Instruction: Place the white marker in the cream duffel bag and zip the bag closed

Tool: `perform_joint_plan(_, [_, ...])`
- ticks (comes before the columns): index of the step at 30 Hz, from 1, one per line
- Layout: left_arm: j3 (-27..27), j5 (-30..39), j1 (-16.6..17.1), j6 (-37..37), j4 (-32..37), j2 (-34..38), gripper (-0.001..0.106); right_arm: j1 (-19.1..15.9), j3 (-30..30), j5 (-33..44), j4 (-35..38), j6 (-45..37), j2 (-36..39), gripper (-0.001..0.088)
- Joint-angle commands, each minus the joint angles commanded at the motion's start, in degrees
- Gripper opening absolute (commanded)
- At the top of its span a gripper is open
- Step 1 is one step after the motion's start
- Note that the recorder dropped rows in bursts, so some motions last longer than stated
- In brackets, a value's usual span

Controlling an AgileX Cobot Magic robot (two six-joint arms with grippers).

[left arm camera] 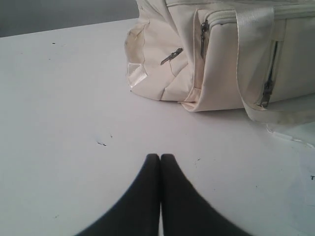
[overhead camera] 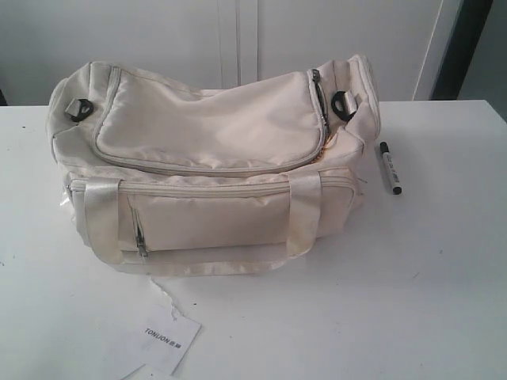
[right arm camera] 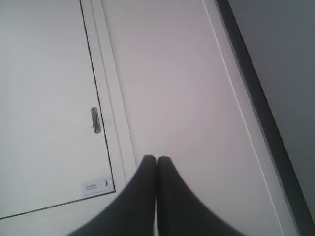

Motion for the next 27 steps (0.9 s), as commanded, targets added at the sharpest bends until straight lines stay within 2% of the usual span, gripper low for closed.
perform_joint_plan(5, [0.00,0.00,0.00,0.00,0.00,0.00,0.000,0.00,-9.13,4.27,-0.94,0.00,14.72,0.0000])
perform_joint_plan(8, [0.00,-0.01,0.00,0.00,-0.24,0.00,0.000,0.00,-13.48,6.65,-1.62,0.00,20.17,0.0000])
perform_joint_plan(11, [0.00,-0.01,0.00,-0.16,-0.22,0.00,0.000,0.00,-19.57,12.96,-1.62,0.00,26.20,0.0000])
perform_joint_plan(15, [0.00,-0.01,0.00,-0.16,-0.22,0.00,0.000,0.00,-24.20,17.70,-2.83,0.00,31.09,0.0000])
perform_joint_plan(20, [0.00,0.10,0.00,-0.16,-0.22,0.00,0.000,0.00,-30.90,27.47,-4.91,-0.90,36.37,0.0000])
perform_joint_plan(27, [0.00,0.10,0.00,-0.16,-0.22,0.00,0.000,0.00,-40.37,41.13,-5.03,-9.56,44.21,0.0000])
